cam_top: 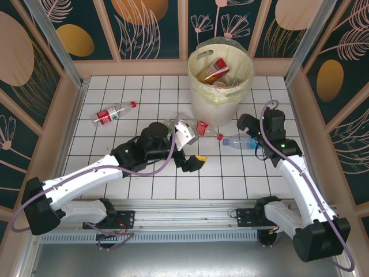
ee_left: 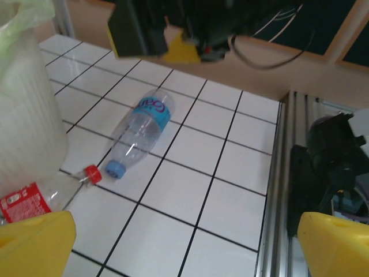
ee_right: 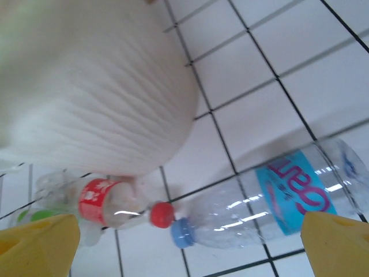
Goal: Put the plastic bottles in the bin
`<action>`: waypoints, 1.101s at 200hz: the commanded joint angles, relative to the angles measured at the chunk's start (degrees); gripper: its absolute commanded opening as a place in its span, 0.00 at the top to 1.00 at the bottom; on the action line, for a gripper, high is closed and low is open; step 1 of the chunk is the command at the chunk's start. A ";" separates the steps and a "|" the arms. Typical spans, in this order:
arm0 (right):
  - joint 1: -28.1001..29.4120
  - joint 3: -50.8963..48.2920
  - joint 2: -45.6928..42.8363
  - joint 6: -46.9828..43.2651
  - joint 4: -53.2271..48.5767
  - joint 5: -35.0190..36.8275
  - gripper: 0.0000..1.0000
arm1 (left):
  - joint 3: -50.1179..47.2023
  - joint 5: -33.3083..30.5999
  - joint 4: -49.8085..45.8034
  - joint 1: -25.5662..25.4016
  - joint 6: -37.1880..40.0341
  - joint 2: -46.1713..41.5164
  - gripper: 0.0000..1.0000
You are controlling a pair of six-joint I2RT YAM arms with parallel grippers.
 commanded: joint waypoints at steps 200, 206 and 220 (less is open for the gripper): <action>-10.18 -14.10 16.04 11.99 23.15 -4.95 0.02 | -3.21 1.52 6.23 -0.03 -4.51 -0.84 0.01; -10.31 -14.11 16.59 11.89 23.95 -5.03 0.02 | -3.20 1.36 6.10 0.01 -4.58 -1.01 0.02; -10.91 -13.39 18.38 11.34 25.17 -5.14 0.05 | -3.38 1.09 6.05 0.05 -4.71 -1.28 0.01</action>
